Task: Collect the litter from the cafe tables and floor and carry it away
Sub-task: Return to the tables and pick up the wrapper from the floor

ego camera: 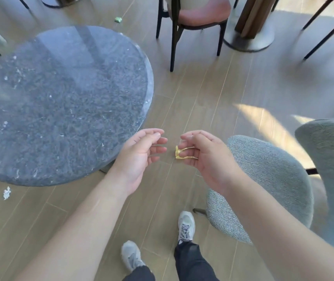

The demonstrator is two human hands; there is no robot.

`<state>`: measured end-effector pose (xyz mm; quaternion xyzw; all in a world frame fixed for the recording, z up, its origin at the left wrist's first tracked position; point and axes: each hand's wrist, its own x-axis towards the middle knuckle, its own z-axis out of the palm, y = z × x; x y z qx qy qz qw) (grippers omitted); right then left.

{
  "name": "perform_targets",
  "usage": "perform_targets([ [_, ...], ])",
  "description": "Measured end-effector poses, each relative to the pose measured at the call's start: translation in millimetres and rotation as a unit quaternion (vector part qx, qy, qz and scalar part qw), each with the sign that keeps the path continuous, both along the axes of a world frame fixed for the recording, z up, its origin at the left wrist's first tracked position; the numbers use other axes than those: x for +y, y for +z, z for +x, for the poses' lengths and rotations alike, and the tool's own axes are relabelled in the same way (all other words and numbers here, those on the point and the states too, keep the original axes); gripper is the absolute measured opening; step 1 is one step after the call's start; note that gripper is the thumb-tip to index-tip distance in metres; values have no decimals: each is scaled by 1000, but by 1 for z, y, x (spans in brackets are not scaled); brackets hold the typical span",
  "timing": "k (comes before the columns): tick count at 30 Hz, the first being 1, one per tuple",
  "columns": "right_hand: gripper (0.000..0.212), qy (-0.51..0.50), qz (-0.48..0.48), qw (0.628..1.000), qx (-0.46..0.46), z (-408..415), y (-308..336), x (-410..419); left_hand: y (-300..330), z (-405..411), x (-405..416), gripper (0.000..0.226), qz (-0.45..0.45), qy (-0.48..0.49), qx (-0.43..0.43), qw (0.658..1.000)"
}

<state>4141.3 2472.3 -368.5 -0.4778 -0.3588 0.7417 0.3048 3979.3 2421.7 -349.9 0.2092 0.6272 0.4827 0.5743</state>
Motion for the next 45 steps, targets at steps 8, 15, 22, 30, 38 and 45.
perform_targets([
  [8, 18, -53, -36, 997, -36, -27, -95, 27, -91, -15, 37, 17, -41, -53, -10, 998],
  [15, 17, -89, -44, 993, -56, -49, -225, 40, -213, -44, 49, 15, -39, -74, -25, 996],
  [22, 15, -128, -52, 986, -90, -68, -393, 62, -379, -74, 70, 18, -47, -59, -11, 997],
  [30, 8, -151, -63, 979, -123, -77, -561, 101, -529, -95, 88, 15, -55, -59, -1, 997],
  [38, 7, -117, -72, 967, -215, -77, -686, 138, -597, -98, 106, 15, -58, -52, 18, 997],
  [45, 25, 33, 82, 861, -501, -70, -751, 170, -620, -100, 107, 15, -49, -40, 21, 998],
])
